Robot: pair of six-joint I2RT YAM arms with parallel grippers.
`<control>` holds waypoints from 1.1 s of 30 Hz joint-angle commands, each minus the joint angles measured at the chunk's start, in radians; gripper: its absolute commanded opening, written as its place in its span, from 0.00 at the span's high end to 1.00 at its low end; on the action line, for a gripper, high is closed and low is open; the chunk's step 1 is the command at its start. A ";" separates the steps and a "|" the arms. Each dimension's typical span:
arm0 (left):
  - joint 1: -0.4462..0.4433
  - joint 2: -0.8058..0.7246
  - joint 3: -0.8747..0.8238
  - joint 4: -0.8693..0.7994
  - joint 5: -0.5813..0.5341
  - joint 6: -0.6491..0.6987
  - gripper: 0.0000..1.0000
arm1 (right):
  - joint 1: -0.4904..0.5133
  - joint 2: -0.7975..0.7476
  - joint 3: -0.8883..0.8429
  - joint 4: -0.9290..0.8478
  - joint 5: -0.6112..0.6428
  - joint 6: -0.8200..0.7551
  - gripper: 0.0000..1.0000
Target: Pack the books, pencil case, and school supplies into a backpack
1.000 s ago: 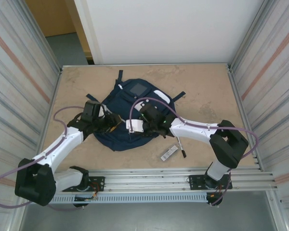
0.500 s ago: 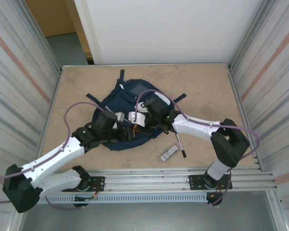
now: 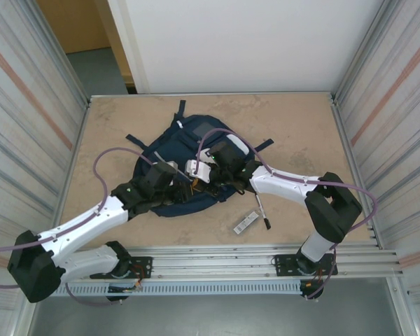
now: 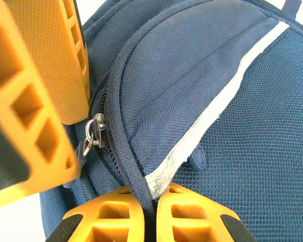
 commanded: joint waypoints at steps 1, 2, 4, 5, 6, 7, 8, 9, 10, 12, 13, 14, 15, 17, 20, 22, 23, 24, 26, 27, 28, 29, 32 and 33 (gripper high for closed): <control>0.004 0.049 -0.014 0.040 -0.101 -0.019 0.62 | 0.035 -0.038 0.003 0.062 -0.097 0.067 1.00; -0.001 0.056 -0.016 0.044 -0.099 -0.020 0.63 | 0.038 -0.040 0.002 0.061 -0.101 0.066 1.00; -0.004 0.062 -0.024 0.054 -0.089 -0.018 0.67 | 0.040 -0.040 0.002 0.054 -0.094 0.063 1.00; -0.005 0.061 -0.028 0.059 -0.082 -0.015 0.70 | 0.040 -0.041 0.001 0.045 -0.087 0.057 1.00; -0.006 0.058 -0.030 0.061 -0.075 -0.010 0.73 | 0.040 -0.041 0.000 0.037 -0.082 0.050 1.00; -0.007 0.053 -0.034 0.063 -0.072 -0.005 0.75 | 0.041 -0.042 -0.002 0.031 -0.079 0.043 1.00; -0.007 0.044 -0.041 0.068 -0.069 -0.002 0.79 | 0.040 -0.043 -0.004 0.031 -0.078 0.040 1.00; -0.008 0.033 -0.051 0.076 -0.068 0.002 0.85 | 0.040 -0.042 -0.007 0.031 -0.075 0.039 1.00; -0.007 0.022 -0.058 0.084 -0.068 0.008 0.90 | 0.038 -0.042 -0.006 0.029 -0.072 0.038 1.00; -0.006 -0.010 -0.072 0.088 -0.067 0.020 0.96 | 0.039 -0.044 -0.007 0.019 -0.064 0.036 1.00; -0.007 -0.023 -0.073 0.082 -0.070 0.031 0.97 | 0.038 -0.045 -0.009 0.014 -0.065 0.033 1.00; -0.006 -0.040 -0.076 0.077 -0.072 0.048 1.00 | 0.037 -0.045 -0.009 0.008 -0.062 0.027 1.00; -0.005 -0.053 -0.077 0.070 -0.072 0.065 1.00 | 0.035 -0.044 -0.009 0.007 -0.059 0.023 1.00; -0.003 -0.081 -0.075 0.045 -0.076 0.097 1.00 | 0.031 -0.043 -0.008 -0.004 -0.049 0.015 1.00; 0.033 -0.112 -0.059 -0.015 -0.068 0.129 1.00 | 0.031 -0.046 -0.010 -0.029 -0.024 -0.011 1.00; 0.087 -0.133 -0.050 -0.060 -0.026 0.154 1.00 | 0.030 -0.047 -0.015 -0.045 0.004 -0.039 1.00; 0.132 -0.148 -0.051 -0.075 0.008 0.168 1.00 | 0.028 -0.049 -0.015 -0.057 0.022 -0.055 1.00; 0.174 -0.163 -0.054 -0.082 0.039 0.177 1.00 | 0.026 -0.051 -0.019 -0.066 0.037 -0.070 1.00; 0.279 -0.203 -0.071 -0.085 0.116 0.206 1.00 | 0.015 -0.062 -0.035 -0.072 0.061 -0.098 1.00; 0.325 -0.219 -0.077 -0.083 0.148 0.220 1.00 | 0.009 -0.065 -0.043 -0.068 0.063 -0.110 1.00; 0.373 -0.236 -0.082 -0.086 0.175 0.242 1.00 | 0.002 -0.064 -0.055 -0.060 0.070 -0.127 1.00; 0.419 -0.247 -0.085 -0.088 0.192 0.267 1.00 | -0.007 -0.056 -0.062 -0.051 0.083 -0.141 1.00; 0.510 -0.256 -0.106 -0.070 0.228 0.270 1.00 | -0.024 -0.023 -0.072 -0.018 0.131 -0.183 1.00; 0.522 -0.248 -0.113 -0.039 0.267 0.271 1.00 | -0.030 -0.013 -0.075 0.001 0.136 -0.184 1.00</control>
